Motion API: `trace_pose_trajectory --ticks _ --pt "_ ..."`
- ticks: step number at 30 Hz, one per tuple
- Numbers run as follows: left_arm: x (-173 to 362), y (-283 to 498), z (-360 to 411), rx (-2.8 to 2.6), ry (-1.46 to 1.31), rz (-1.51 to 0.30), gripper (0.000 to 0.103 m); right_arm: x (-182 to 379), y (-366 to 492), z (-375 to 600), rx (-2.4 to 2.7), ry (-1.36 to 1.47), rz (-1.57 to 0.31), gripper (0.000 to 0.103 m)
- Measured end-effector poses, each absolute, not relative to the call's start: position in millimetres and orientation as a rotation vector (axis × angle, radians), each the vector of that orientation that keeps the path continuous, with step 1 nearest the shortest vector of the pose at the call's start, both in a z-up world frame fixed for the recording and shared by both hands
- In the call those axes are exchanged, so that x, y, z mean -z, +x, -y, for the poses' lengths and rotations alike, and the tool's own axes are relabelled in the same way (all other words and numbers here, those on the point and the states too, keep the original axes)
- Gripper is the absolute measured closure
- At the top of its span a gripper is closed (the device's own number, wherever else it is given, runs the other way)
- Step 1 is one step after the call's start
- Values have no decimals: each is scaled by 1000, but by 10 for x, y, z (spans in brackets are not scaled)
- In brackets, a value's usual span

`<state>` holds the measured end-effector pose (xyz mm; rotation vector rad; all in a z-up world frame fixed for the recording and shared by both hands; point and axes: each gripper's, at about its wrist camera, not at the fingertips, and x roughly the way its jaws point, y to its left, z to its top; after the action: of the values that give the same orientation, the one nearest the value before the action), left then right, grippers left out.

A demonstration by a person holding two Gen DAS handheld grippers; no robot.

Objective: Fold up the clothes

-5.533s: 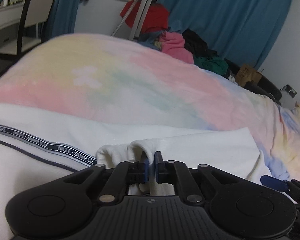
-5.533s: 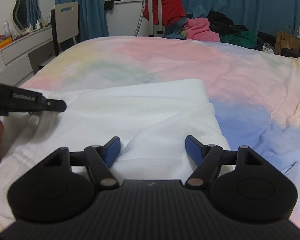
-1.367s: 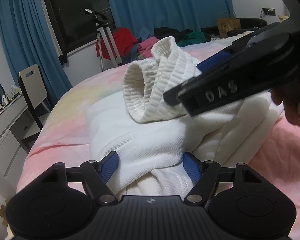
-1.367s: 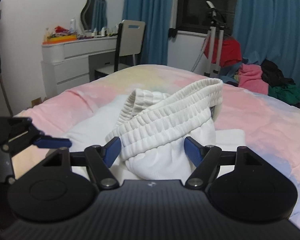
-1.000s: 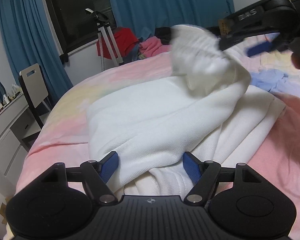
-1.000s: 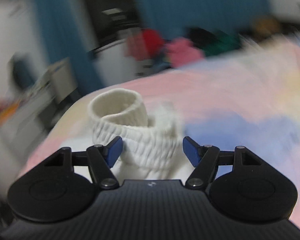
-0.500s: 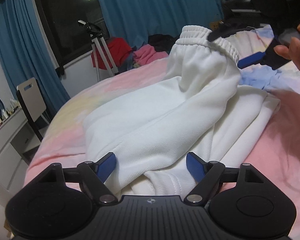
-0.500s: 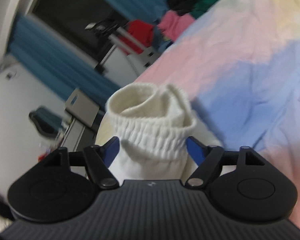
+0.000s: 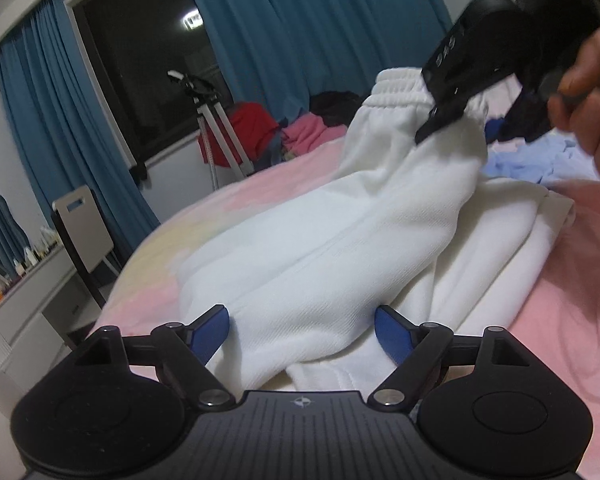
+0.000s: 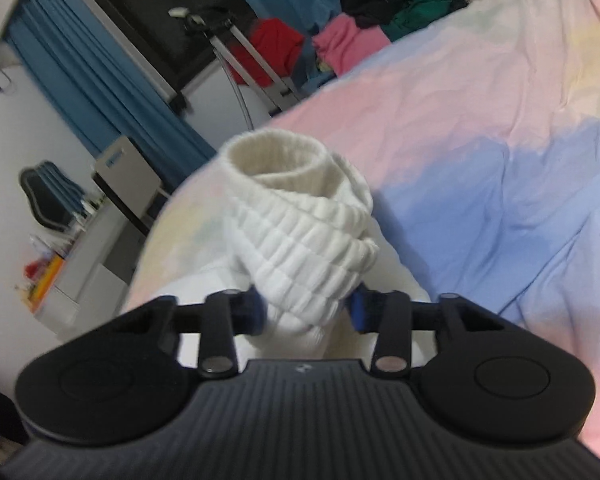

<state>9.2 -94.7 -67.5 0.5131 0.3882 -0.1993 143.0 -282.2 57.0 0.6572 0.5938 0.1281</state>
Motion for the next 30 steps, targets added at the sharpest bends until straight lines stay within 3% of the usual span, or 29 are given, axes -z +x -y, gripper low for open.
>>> trace_pose_trajectory --ticks 10,13,15,18,25,30 --pt "733 304 1027 14 549 -400 21 -992 1180 3000 -319 737 -344 69" --pt "669 307 940 -11 507 -413 45 -952 1244 3096 -284 739 -369 69" --pt "598 279 884 -22 478 -410 70 -835 1312 3171 -246 759 -442 69" --pt "477 217 796 -11 428 -411 84 -711 1352 3204 -204 766 -501 69" --pt "273 -58 717 127 459 -416 88 -631 1239 3164 -128 696 -550 68" --pt "478 -166 768 176 544 -486 86 -433 1327 3154 -68 670 -636 58"
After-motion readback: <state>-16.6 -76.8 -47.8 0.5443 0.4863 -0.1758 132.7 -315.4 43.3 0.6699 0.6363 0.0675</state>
